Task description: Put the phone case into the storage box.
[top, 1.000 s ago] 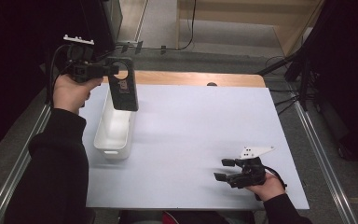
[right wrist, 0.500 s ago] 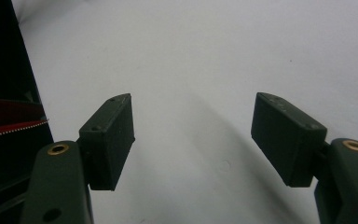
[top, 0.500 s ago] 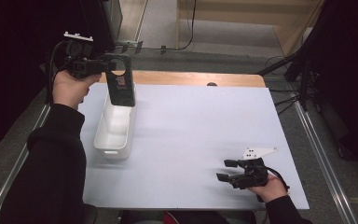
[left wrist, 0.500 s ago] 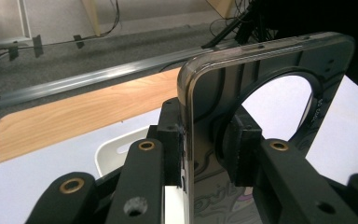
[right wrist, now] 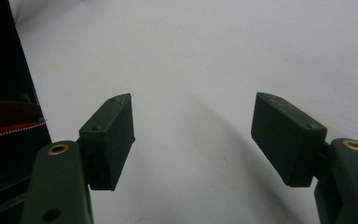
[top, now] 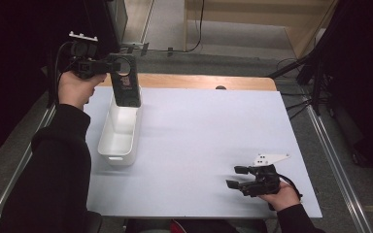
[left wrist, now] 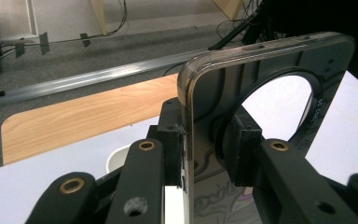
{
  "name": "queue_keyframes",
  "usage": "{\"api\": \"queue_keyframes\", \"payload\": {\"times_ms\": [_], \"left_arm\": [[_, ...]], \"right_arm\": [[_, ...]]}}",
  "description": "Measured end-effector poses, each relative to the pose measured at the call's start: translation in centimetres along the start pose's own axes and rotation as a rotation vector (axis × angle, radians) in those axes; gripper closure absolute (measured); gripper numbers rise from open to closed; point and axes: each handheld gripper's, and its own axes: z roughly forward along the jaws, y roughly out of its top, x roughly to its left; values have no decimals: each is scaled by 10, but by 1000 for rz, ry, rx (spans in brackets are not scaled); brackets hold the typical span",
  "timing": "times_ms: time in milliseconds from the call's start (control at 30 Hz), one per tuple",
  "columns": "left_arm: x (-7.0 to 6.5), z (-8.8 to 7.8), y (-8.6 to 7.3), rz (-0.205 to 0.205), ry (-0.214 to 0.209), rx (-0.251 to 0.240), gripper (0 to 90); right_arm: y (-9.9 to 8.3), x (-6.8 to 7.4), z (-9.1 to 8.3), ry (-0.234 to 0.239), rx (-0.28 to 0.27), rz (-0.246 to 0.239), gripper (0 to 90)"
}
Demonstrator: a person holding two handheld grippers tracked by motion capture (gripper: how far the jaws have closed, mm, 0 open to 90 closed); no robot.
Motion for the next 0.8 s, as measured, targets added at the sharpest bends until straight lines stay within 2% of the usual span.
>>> {"api": "queue_keyframes", "payload": {"times_ms": [267, 667, 800], "left_arm": [[5, 3, 2, -8, 26, -5, 708], [16, 16, 5, -25, 32, 4, 708], [20, 20, 5, -35, 48, -5, 708]], "right_arm": [[0, 0, 1, 1, 1, -4, 288], [0, 1, 0, 1, 1, -1, 288], [0, 1, 1, 4, -1, -7, 288]]}}
